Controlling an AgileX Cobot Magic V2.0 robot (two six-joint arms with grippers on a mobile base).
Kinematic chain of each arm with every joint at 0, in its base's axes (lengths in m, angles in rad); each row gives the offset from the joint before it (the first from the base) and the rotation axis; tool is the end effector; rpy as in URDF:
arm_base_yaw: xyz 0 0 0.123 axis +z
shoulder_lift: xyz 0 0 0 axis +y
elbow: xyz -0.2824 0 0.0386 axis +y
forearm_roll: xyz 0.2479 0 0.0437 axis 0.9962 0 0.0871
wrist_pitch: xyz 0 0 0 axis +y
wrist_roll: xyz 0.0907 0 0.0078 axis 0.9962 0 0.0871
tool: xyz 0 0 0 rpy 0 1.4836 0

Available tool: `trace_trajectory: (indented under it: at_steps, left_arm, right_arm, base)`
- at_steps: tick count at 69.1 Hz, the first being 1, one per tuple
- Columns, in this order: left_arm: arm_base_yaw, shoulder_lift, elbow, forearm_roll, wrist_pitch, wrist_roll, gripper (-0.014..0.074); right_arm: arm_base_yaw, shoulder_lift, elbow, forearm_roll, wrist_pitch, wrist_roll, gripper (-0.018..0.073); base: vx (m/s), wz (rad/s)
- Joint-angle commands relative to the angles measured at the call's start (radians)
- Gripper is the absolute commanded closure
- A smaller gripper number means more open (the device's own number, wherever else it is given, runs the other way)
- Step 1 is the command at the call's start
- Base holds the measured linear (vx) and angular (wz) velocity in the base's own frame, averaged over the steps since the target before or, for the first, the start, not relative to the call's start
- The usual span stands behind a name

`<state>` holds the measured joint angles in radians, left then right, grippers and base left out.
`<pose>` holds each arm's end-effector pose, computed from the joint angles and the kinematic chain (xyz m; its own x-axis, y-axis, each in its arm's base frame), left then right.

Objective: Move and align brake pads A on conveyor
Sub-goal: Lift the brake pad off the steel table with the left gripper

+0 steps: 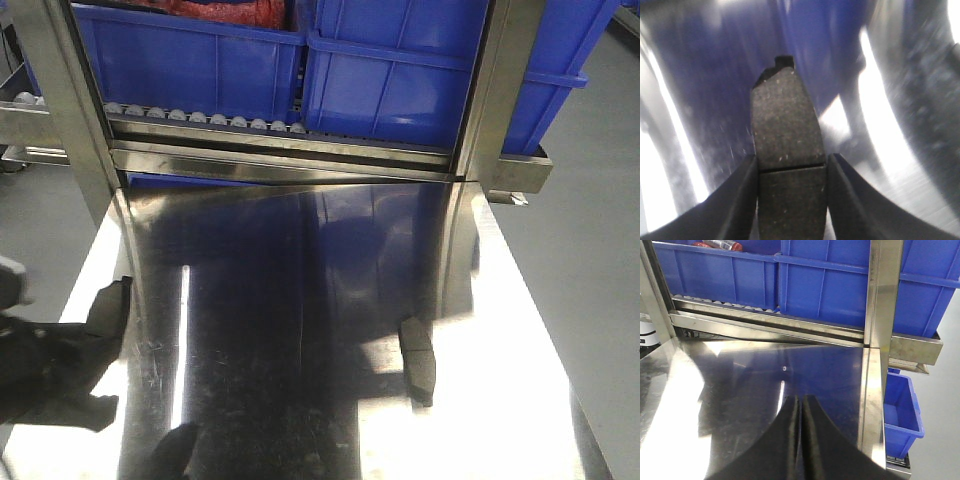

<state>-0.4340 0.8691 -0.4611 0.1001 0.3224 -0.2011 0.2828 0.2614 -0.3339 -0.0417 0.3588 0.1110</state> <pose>0.1508 -0.0667 0.2508 -0.5821 0.1531 -0.7986 0.3375 0.9390 -0.0660 0.0680 0.0184 0.2767 -0.2082 0.0143 -0.9780 -0.2509 0.9656 0.0676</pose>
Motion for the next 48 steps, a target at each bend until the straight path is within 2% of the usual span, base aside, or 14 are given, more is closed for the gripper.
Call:
trace_trajectory:
  at_steps: [1, 9, 21, 48]
  left_arm:
    - [-0.006, -0.165, 0.023, 0.005, -0.127, 0.009, 0.0456]
    - [-0.006, -0.333, 0.086, 0.005, -0.170, 0.009, 0.0456]
    - [-0.006, -0.515, 0.178, 0.012, -0.302, 0.026, 0.0452]
    - [-0.006, -0.548, 0.207, 0.023, -0.309, 0.035, 0.0449]
  right_arm:
    - [-0.004, 0.011, -0.029, -0.010, -0.074, -0.007, 0.0567]
    - [-0.004, 0.011, -0.029, -0.010, -0.074, -0.007, 0.0567]
    - [-0.004, 0.011, -0.029, -0.010, -0.074, -0.007, 0.0567]
    - [-0.004, 0.011, -0.029, -0.010, -0.074, -0.007, 0.0567]
  base:
    - [0.00, 0.00]
    - [0.00, 0.00]
    - [0.00, 0.00]
    - [0.00, 0.00]
